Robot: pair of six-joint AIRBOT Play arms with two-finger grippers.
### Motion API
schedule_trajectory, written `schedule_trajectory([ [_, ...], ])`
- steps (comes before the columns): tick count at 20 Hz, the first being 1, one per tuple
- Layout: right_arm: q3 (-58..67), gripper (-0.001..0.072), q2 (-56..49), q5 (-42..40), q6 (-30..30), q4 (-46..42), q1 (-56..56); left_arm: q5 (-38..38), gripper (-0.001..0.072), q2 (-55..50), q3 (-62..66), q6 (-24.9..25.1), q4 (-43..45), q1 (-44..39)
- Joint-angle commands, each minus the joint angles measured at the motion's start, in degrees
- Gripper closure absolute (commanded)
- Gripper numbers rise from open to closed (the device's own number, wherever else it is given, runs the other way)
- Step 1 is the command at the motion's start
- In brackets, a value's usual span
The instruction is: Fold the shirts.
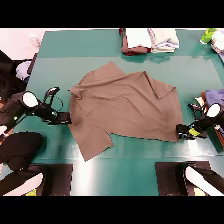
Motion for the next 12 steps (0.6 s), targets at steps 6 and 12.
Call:
schedule_trajectory([
  [6,-0.04,0.0694,-0.04,-0.20,-0.04,-0.02,0.13,1.90,0.0216,-5.77,-1.38,0.83,-3.15,0.02],
  [12,5.60,0.0694,-0.02,1.14,-0.92,0.57,0.20,0.37,0.0674,-5.40,-1.07,6.29,-9.90,0.04],
])
